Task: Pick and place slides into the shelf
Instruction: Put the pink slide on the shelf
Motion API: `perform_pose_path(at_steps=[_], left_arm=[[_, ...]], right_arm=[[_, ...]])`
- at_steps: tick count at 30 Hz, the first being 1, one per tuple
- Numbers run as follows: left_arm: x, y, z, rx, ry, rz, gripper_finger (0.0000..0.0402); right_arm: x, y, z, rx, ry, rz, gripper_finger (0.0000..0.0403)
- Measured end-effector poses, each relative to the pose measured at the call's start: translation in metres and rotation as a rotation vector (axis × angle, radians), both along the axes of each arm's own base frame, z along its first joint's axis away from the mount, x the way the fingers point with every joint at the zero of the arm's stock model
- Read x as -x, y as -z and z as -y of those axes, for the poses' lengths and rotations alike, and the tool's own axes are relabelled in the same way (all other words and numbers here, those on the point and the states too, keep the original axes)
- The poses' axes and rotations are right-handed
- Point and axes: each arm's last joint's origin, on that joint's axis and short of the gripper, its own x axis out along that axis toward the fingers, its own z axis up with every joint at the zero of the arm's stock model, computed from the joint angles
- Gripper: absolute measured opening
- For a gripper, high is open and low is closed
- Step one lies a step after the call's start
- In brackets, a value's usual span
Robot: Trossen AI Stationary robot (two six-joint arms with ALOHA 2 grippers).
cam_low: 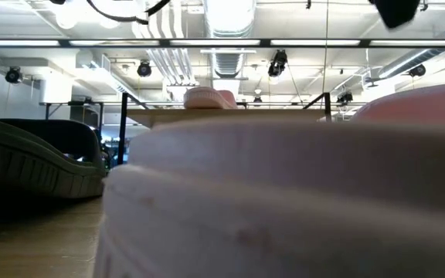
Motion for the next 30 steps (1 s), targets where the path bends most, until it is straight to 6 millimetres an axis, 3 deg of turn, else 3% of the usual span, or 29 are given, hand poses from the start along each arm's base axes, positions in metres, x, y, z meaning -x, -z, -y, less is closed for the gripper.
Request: perform_pose_path(at_steps=[11,18,23,30], left_arm=[[0.000,0.000,0.000,0.000,0.000,0.000,0.0000],[0.000,0.000,0.000,0.000,-0.001,0.000,0.0000],[0.000,0.000,0.000,0.000,-0.001,0.000,0.0000],[0.000,0.000,0.000,0.000,0.000,0.000,0.0000]], right_arm=[[-0.005,0.039,-0.016,0.126,-0.032,-0.144,0.0166],[-0.006,0.048,-0.015,0.243,0.049,-0.123,0.0161],[-0.007,0.048,-0.013,0.266,0.056,-0.108,0.0129],[-0.005,0.053,-0.016,0.291,0.039,-0.098,0.0051]])
